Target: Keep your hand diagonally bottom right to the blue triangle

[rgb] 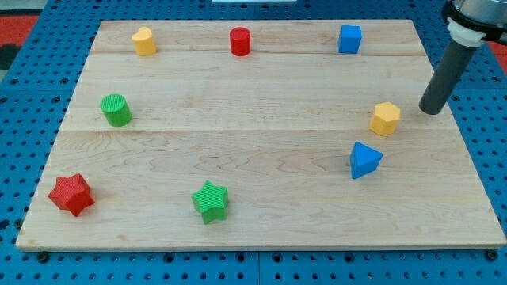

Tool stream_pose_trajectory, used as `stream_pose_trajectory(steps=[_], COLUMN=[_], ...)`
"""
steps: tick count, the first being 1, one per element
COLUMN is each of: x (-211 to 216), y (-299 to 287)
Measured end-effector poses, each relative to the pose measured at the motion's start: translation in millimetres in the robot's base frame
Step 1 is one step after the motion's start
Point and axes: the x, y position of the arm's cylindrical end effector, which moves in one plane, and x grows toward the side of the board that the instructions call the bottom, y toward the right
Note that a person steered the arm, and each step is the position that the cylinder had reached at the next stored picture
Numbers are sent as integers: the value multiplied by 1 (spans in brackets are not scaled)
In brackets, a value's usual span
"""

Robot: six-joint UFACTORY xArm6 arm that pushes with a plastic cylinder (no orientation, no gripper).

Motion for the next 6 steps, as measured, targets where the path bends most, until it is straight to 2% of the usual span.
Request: stream_pose_trajectory(steps=[4,6], x=[-3,31], y=[4,-36])
